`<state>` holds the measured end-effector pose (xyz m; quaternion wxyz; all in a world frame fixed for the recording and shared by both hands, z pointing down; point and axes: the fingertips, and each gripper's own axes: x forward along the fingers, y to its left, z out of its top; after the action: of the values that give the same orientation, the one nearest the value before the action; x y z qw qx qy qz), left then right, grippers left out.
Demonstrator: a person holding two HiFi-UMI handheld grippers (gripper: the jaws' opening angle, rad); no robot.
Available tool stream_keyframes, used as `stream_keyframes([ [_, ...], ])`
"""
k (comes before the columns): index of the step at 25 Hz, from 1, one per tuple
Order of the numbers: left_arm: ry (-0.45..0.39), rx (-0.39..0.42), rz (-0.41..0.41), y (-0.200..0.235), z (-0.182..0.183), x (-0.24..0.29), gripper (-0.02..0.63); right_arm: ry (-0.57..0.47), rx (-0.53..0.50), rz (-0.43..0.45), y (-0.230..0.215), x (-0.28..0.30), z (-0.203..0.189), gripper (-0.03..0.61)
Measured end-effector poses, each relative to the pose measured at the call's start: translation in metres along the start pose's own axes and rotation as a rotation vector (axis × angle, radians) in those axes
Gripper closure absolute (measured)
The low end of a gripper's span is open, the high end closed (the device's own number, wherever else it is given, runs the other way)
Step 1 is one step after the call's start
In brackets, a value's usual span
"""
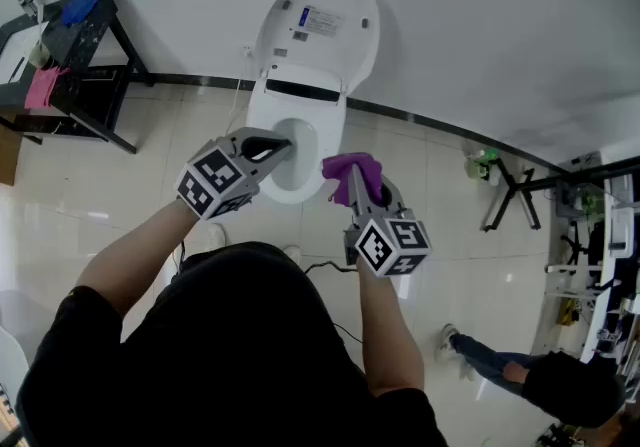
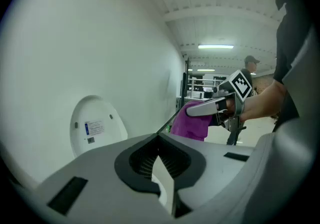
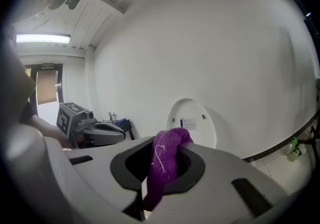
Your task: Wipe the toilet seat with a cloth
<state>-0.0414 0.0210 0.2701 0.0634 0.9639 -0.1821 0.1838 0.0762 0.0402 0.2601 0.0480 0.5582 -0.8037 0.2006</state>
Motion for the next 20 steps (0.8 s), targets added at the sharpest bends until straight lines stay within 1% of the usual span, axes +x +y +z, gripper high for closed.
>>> stream_keyframes([
  [6,0.009,-0.010,0.003,-0.004,-0.005,0.009,0.632,0.013,0.007,-0.003,-0.010,0.000,-0.009,0.543],
  [11,0.036,-0.019,0.011,-0.012,-0.011,0.023,0.632,0.038,0.023,-0.003,-0.025,-0.005,-0.026,0.543],
  [16,0.062,-0.043,0.054,-0.020,-0.022,0.048,0.632,0.092,0.026,0.030,-0.047,-0.009,-0.058,0.543],
  [20,0.083,-0.068,0.097,-0.022,-0.043,0.072,0.632,0.155,0.008,0.070,-0.065,-0.003,-0.090,0.543],
])
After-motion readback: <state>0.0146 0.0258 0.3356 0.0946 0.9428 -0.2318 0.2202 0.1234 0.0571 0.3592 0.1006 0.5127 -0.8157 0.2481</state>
